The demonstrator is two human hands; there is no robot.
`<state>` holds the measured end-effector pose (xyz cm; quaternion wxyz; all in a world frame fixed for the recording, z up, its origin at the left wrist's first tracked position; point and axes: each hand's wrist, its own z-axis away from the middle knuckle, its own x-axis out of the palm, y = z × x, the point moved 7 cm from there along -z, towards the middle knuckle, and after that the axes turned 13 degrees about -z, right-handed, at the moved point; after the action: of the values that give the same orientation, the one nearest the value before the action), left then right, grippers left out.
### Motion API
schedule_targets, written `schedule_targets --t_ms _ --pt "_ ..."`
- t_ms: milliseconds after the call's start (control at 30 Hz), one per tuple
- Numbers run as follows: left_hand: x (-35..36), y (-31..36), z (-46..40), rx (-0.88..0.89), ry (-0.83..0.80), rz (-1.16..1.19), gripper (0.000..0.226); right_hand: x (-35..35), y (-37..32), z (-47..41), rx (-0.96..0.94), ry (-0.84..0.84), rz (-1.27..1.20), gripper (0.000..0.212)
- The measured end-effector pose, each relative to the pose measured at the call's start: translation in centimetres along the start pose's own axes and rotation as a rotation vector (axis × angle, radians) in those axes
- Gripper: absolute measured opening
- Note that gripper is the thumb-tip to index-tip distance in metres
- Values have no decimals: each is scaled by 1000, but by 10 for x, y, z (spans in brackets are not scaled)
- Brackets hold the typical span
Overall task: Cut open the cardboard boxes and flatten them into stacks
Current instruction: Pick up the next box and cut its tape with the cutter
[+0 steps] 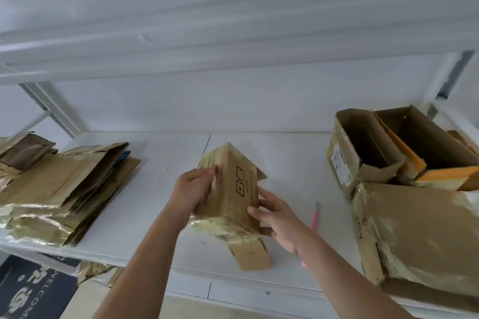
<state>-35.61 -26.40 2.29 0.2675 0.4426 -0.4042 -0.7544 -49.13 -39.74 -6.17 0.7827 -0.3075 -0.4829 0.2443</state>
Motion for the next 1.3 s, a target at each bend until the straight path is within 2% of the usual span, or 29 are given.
schedule_targets --t_ms 33,100,167,233,267,300,367,467,567,667,700,767,867,933,1067,1200,1300 --pt "4 8 3 64 -53 -43 20 -2 5 0 34 -4 8 50" --pt "16 17 7 185 -87 -223 41 -16 13 -3 36 66 119 49" --pt "29 16 12 214 -107 -296 67 -42 3 -2 -65 286 357 36" --pt "48 8 17 187 -192 -259 79 -68 -20 9 -131 495 884 37" --pt "57 3 18 172 -232 -232 81 -74 -26 16 -54 531 1211 42" --pt "66 0 21 160 -249 -213 81 -80 -30 23 55 543 1498 45" --pt "77 -4 22 156 -225 -218 81 -86 -31 34 183 497 1835 46" --pt "83 -3 23 159 -168 -248 80 -94 -21 33 151 423 1910 50" --pt "75 -2 22 151 -118 -285 78 -92 -28 31 -6 455 1997 24" --pt "70 -12 23 90 -143 -306 78 -91 -53 29 -208 612 1826 12" --pt "71 -18 26 62 -170 -320 79 -91 -63 29 -312 661 1682 7" --pt "77 -32 32 13 -209 -369 82 -87 -77 30 -521 689 1267 10" --pt "87 -40 39 13 -183 -472 83 -66 -82 27 -671 473 643 9" --pt "93 -36 40 23 -154 -498 84 -46 -80 24 -657 331 425 7" --pt "104 -33 42 26 -162 -455 79 -23 -72 13 -640 218 317 3" --pt "103 -42 41 1 -225 -277 66 -21 -66 -1 -658 245 442 13" --pt "98 -48 39 -21 -265 -163 65 -17 -64 -9 -712 262 566 17"
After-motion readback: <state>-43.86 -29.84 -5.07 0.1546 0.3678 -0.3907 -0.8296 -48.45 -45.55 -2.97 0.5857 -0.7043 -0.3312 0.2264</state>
